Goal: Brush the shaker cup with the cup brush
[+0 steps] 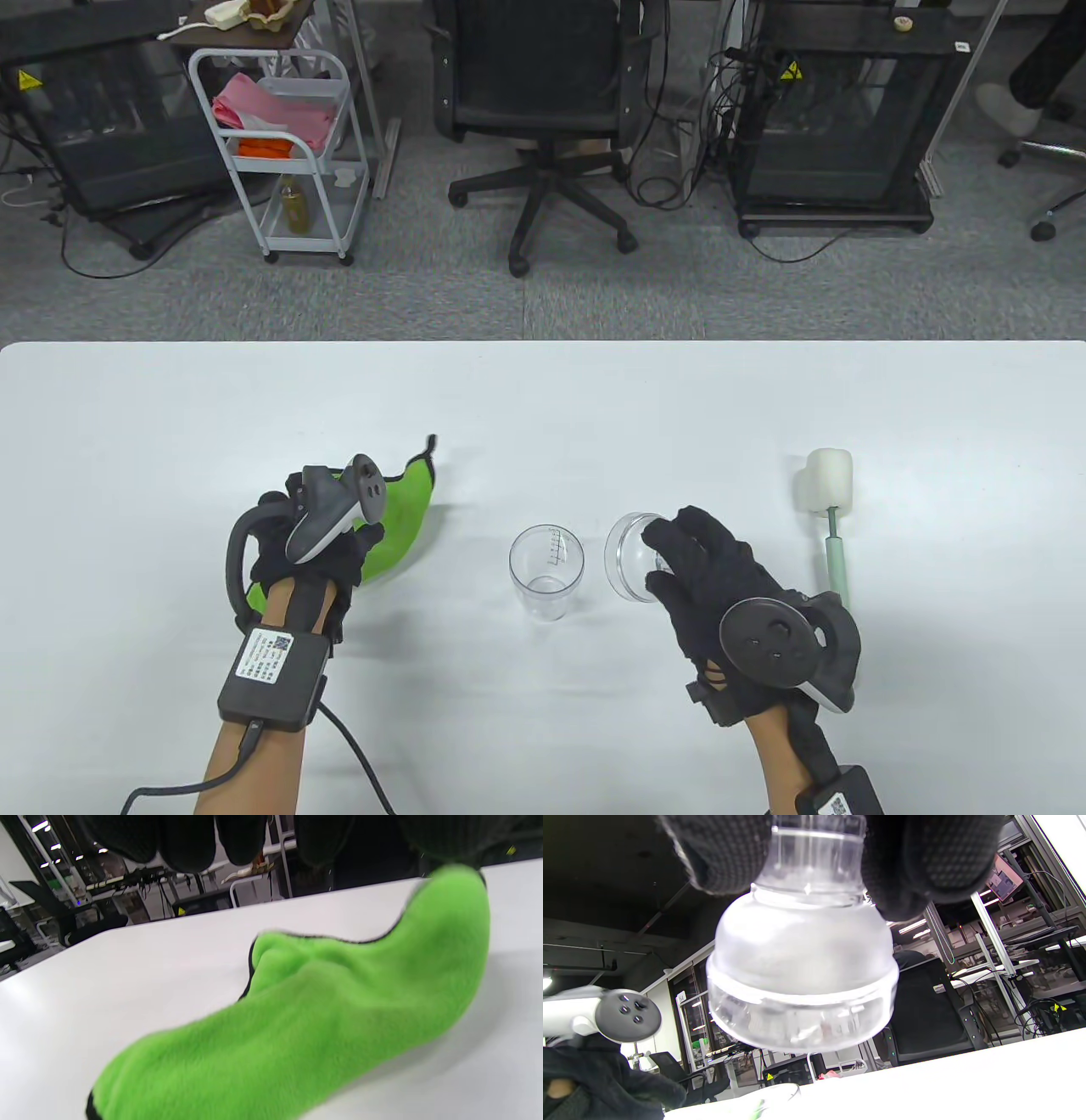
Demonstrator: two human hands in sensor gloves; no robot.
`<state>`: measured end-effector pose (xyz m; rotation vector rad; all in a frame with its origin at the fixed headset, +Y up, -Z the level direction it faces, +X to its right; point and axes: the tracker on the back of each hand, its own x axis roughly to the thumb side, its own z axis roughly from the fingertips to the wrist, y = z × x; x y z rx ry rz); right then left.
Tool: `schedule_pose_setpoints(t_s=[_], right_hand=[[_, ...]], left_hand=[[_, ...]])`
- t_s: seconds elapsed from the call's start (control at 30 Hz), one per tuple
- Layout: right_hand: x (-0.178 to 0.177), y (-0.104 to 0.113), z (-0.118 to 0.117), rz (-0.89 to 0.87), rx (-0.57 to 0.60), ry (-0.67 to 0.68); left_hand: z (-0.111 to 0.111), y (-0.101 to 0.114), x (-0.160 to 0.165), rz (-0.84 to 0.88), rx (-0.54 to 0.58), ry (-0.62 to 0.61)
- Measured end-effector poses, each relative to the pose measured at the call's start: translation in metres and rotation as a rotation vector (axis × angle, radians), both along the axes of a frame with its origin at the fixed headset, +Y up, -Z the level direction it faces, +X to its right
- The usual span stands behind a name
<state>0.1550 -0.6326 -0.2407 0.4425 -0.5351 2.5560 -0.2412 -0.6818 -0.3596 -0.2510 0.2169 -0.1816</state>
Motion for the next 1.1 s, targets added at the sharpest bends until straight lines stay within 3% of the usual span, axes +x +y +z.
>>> schedule_pose_setpoints(t_s=[0.23,0.43,0.47,0.53,0.77,0.93,1.1], right_hand=[[-0.004,-0.007,-0.003,0.035,-0.036,-0.003],[-0.014,-0.005,-0.001,0.079,-0.042,0.000],[-0.017,-0.004,-0.002,0.086,-0.043,0.007],[-0.030,0.002,-0.005,0.090,-0.059,0.025],[-0.103,0.015,-0.037,0.305,-0.115,0.107],[-0.137,0.008,-0.057,0.449,-0.162,0.081],[-0.148,-0.004,-0.066,0.484,-0.235,0.065]], left_hand=[[0.062,0.043,0.016,0.230,0.381,-0.197],[0.098,0.031,0.022,0.417,0.509,-0.289],[0.099,0.027,0.022,0.429,0.512,-0.299],[0.100,0.021,0.023,0.408,0.416,-0.316],[0.098,0.012,0.019,0.344,0.381,-0.309],[0.097,0.008,0.018,0.343,0.360,-0.306],[0.097,0.007,0.019,0.346,0.348,-0.305]])
